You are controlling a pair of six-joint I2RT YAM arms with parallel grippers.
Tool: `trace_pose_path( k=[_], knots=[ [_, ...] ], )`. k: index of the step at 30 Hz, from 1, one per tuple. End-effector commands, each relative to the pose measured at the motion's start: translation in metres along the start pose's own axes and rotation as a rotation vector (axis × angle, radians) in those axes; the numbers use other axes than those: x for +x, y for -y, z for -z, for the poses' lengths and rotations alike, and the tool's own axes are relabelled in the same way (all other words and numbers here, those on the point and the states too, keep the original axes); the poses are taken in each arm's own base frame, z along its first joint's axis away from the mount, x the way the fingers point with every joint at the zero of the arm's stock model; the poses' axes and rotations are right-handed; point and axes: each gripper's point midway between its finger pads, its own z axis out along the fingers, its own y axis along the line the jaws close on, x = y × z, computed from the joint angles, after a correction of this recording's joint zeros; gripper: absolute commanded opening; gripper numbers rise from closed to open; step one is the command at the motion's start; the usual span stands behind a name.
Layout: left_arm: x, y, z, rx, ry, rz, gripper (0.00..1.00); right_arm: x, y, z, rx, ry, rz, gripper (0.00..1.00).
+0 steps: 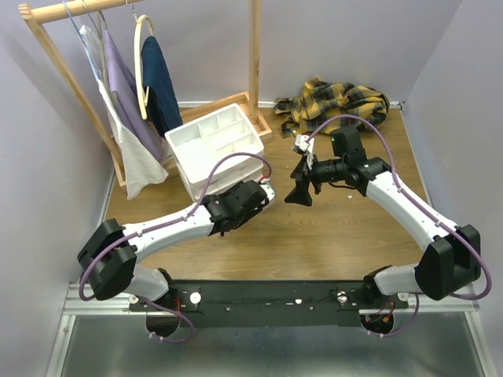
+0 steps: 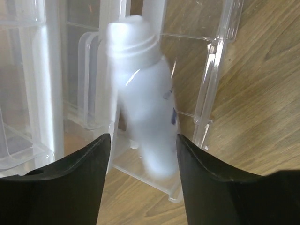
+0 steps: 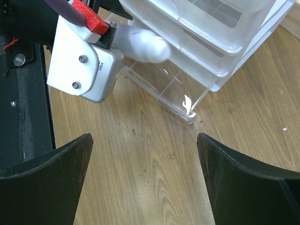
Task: Organize the makeup
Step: Place the makeup in the drawer, then pick up the makeup from the center of the board.
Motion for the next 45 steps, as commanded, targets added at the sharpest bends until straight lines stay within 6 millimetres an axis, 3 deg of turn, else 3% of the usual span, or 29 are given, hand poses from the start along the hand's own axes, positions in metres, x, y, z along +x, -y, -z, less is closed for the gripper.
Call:
trace_pose_path(
  k=[1, 11, 17, 23, 30, 37, 42, 45],
  knots=[
    [-0.009, -0.012, 0.004, -0.051, 0.018, 0.022, 0.70, 0.006, 0.004, -0.002, 0.008, -0.013, 0.008, 1.00],
    [-0.015, -0.022, 0.011, -0.084, 0.040, 0.060, 0.73, 0.006, 0.012, 0.002, 0.056, -0.027, 0.016, 1.00],
    [-0.030, -0.031, 0.030, -0.069, 0.160, 0.140, 0.82, 0.008, 0.039, 0.014, 0.202, -0.038, -0.015, 1.00],
    [-0.043, -0.048, 0.055, -0.035, 0.326, 0.269, 0.99, 0.011, 0.087, 0.043, 0.454, 0.001, -0.112, 1.00],
    [-0.047, -0.054, 0.071, -0.001, 0.413, 0.330, 0.99, 0.010, 0.144, 0.095, 0.798, 0.098, -0.230, 1.00],
    [-0.052, -0.051, 0.076, 0.029, 0.439, 0.346, 0.99, 0.022, 0.176, 0.135, 1.018, 0.171, -0.383, 1.00],
    [-0.056, -0.045, 0.078, 0.066, 0.452, 0.341, 0.99, 0.042, 0.198, 0.162, 1.209, 0.205, -0.505, 1.00],
    [-0.058, -0.041, 0.079, 0.092, 0.461, 0.336, 0.99, 0.054, 0.203, 0.156, 1.196, 0.185, -0.537, 1.00]
  ],
)
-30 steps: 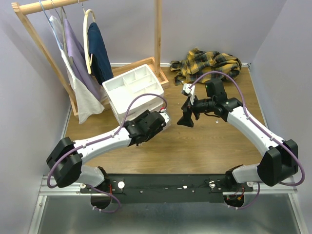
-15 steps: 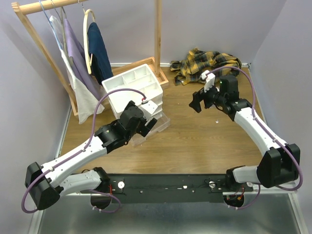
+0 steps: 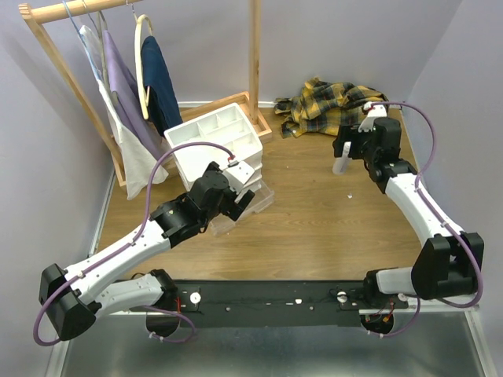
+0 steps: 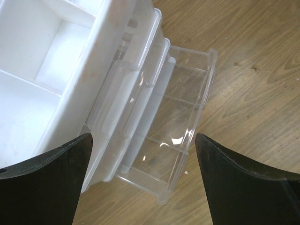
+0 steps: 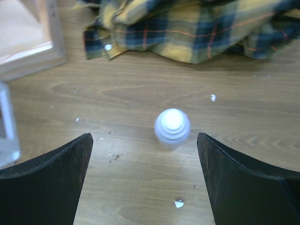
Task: Organize the makeup
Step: Pick up the makeup from the center of the board.
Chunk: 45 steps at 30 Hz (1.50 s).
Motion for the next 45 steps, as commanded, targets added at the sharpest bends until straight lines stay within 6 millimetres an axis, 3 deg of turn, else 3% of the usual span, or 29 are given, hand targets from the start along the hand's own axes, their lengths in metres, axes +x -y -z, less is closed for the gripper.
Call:
trace_pose_path(
  k=[1, 9, 21, 26, 30, 39, 45],
  knots=[
    [-0.008, 0.009, 0.003, 0.060, 0.044, 0.032, 0.99, 0.017, 0.026, -0.017, 0.127, -0.019, -0.097, 1.00],
    [-0.011, 0.009, 0.005, 0.067, 0.057, 0.032, 0.99, 0.054, 0.035, -0.042, 0.145, -0.117, -0.151, 0.98],
    [-0.013, 0.011, 0.007, 0.079, 0.071, 0.032, 0.99, 0.089, 0.039, -0.066, 0.154, -0.200, -0.183, 0.89],
    [-0.014, 0.011, 0.008, 0.080, 0.076, 0.033, 0.99, 0.088, 0.042, -0.072, 0.156, -0.168, -0.166, 0.75],
    [-0.013, 0.012, 0.007, 0.085, 0.075, 0.034, 0.99, 0.082, 0.045, -0.070, 0.167, -0.134, -0.150, 0.70],
    [-0.015, 0.017, 0.008, 0.113, 0.088, 0.038, 0.99, 0.083, 0.048, -0.072, 0.174, -0.114, -0.135, 0.76],
    [-0.019, 0.020, 0.009, 0.133, 0.106, 0.043, 0.99, 0.065, 0.053, -0.065, 0.201, -0.033, -0.124, 0.73]
  ],
)
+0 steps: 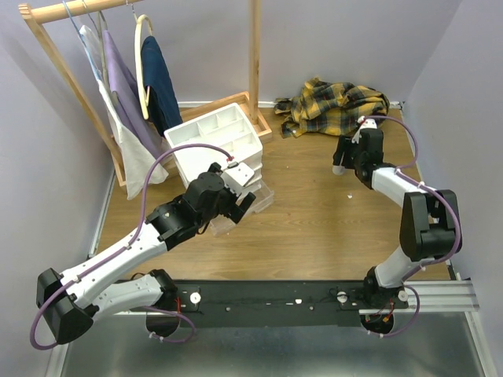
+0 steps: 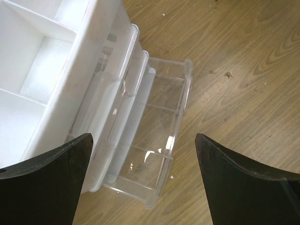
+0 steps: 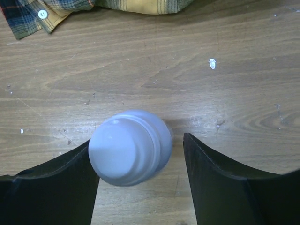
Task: Organize the makeup
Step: Pick up the makeup from the center of the board.
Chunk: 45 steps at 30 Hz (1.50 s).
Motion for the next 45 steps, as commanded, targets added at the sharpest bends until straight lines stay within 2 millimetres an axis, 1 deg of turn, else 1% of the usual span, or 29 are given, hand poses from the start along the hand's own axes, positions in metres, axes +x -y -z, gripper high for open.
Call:
trace_pose_path(
  k=[1, 4, 5, 7, 8, 9, 11, 12, 16, 17, 18, 20, 21, 22, 23, 24, 25, 26, 28, 30, 31, 33, 35, 36, 37, 38, 39, 40, 45],
  knots=[
    [-0.008, 0.005, 0.003, 0.034, 0.047, 0.020, 0.99, -0.026, 0.012, 0.010, 0.056, 0.117, 0.011, 0.72],
    [-0.008, 0.006, 0.002, 0.042, 0.052, 0.024, 0.99, -0.028, 0.011, 0.012, 0.053, 0.131, 0.007, 0.69],
    [-0.009, 0.006, 0.003, 0.042, 0.052, 0.026, 0.99, -0.028, 0.010, 0.012, 0.049, 0.132, 0.006, 0.64],
    [-0.009, 0.006, 0.003, 0.044, 0.057, 0.033, 0.99, -0.031, 0.009, 0.013, 0.041, 0.148, 0.005, 0.63],
    [-0.009, 0.006, 0.003, 0.044, 0.057, 0.033, 0.99, -0.030, 0.008, 0.013, 0.037, 0.147, 0.007, 0.58],
    [-0.010, 0.006, 0.003, 0.047, 0.058, 0.033, 0.99, -0.029, 0.008, 0.013, 0.034, 0.145, 0.007, 0.57],
    [-0.011, 0.007, 0.003, 0.057, 0.062, 0.038, 0.99, -0.029, 0.004, 0.011, 0.015, 0.136, 0.007, 0.46],
    [-0.011, 0.008, 0.003, 0.062, 0.064, 0.040, 0.99, -0.027, 0.004, 0.011, 0.010, 0.128, 0.010, 0.45],
    [-0.016, 0.012, 0.005, 0.093, 0.087, 0.051, 0.99, -0.039, -0.006, 0.024, -0.036, 0.158, 0.007, 0.28],
    [-0.016, 0.014, 0.006, 0.102, 0.088, 0.050, 0.99, -0.049, -0.015, 0.034, -0.083, 0.184, -0.001, 0.23],
    [-0.017, 0.015, 0.006, 0.111, 0.093, 0.050, 0.99, -0.053, -0.020, 0.041, -0.109, 0.189, -0.006, 0.23],
    [-0.018, 0.017, 0.007, 0.124, 0.098, 0.044, 0.99, -0.063, -0.040, 0.058, -0.216, 0.202, -0.007, 0.17],
    [-0.017, 0.021, 0.007, 0.146, 0.097, 0.041, 0.99, -0.060, -0.047, 0.064, -0.257, 0.180, -0.002, 0.16],
    [-0.018, 0.023, 0.007, 0.159, 0.103, 0.039, 0.99, -0.057, -0.061, 0.072, -0.346, 0.163, 0.013, 0.14],
    [-0.019, 0.026, 0.008, 0.174, 0.108, 0.035, 0.99, -0.055, -0.070, 0.078, -0.404, 0.158, 0.054, 0.09],
    [-0.020, 0.031, 0.009, 0.206, 0.118, 0.026, 0.99, -0.051, -0.080, 0.089, -0.476, 0.150, 0.100, 0.06],
    [-0.022, 0.041, 0.011, 0.265, 0.128, 0.021, 0.99, -0.044, -0.098, 0.104, -0.612, 0.137, 0.146, 0.03],
    [-0.024, 0.045, 0.013, 0.289, 0.140, 0.020, 0.99, -0.038, -0.103, 0.110, -0.658, 0.131, 0.162, 0.00],
    [-0.031, 0.055, 0.017, 0.348, 0.175, 0.032, 0.99, -0.029, -0.124, 0.131, -0.825, 0.106, 0.180, 0.01],
    [-0.042, 0.061, 0.018, 0.380, 0.225, 0.045, 0.99, -0.025, -0.135, 0.145, -0.926, 0.086, 0.197, 0.01],
    [-0.046, 0.065, 0.019, 0.399, 0.238, 0.071, 0.99, -0.022, -0.145, 0.160, -1.029, 0.075, 0.205, 0.01],
    [-0.059, 0.069, 0.019, 0.427, 0.262, 0.093, 0.99, -0.017, -0.153, 0.174, -1.128, 0.054, 0.207, 0.01],
    [-0.061, 0.070, 0.010, 0.417, 0.225, 0.143, 0.99, -0.013, -0.159, 0.188, -1.224, 0.039, 0.209, 0.01],
    [-0.070, 0.069, 0.010, 0.416, 0.223, 0.160, 0.99, -0.013, -0.160, 0.192, -1.251, 0.027, 0.189, 0.01],
    [-0.068, 0.071, 0.000, 0.414, 0.190, 0.178, 0.99, -0.012, -0.162, 0.195, -1.276, 0.018, 0.176, 0.01],
    [-0.071, 0.073, -0.002, 0.417, 0.178, 0.207, 0.99, -0.011, -0.164, 0.201, -1.317, 0.006, 0.162, 0.01],
    [-0.081, 0.075, -0.003, 0.428, 0.186, 0.214, 0.99, -0.014, -0.167, 0.204, -1.333, -0.001, 0.135, 0.01],
    [-0.079, 0.078, -0.013, 0.431, 0.161, 0.224, 0.99, -0.012, -0.167, 0.205, -1.340, -0.011, 0.121, 0.01],
    [-0.085, 0.084, -0.039, 0.410, 0.108, 0.241, 0.99, -0.011, -0.176, 0.213, -1.377, -0.043, 0.078, 0.01]
  ],
)
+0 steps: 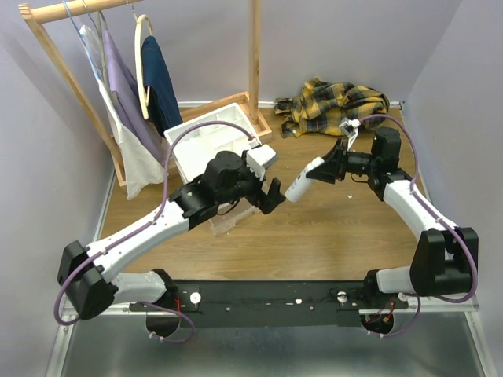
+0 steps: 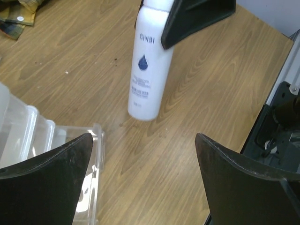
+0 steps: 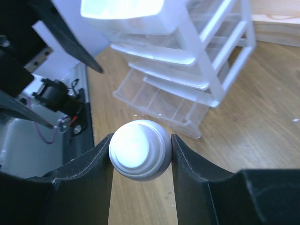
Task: Organize the makeup
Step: Pick up the makeup from the center of the board.
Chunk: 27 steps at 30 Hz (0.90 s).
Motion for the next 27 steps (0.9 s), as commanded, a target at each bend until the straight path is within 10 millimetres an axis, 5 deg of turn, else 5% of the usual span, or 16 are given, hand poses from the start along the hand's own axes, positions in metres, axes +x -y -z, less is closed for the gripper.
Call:
trace_pose_path(
  k=[1, 7, 17, 20, 27],
  knots=[
    [-0.014, 0.004, -0.027, 0.001, -0.022, 0.044, 0.99, 0.000, -0.031, -0.007, -0.152, -0.008, -0.046, 0.01],
    [-0.002, 0.018, -0.053, 0.037, -0.129, -0.020, 0.99, 0.006, -0.039, -0.019, -0.178, -0.036, -0.077, 0.01],
    [0.018, 0.005, -0.075, -0.077, -0.231, -0.117, 0.94, 0.010, -0.047, -0.025, -0.217, -0.062, -0.092, 0.01],
    [0.020, 0.006, -0.076, -0.086, -0.234, -0.130, 0.88, 0.011, -0.047, -0.026, -0.225, -0.063, -0.109, 0.01],
    [0.022, -0.002, -0.074, -0.139, -0.250, -0.160, 0.56, 0.013, -0.043, -0.027, -0.226, -0.068, -0.132, 0.01]
  ],
)
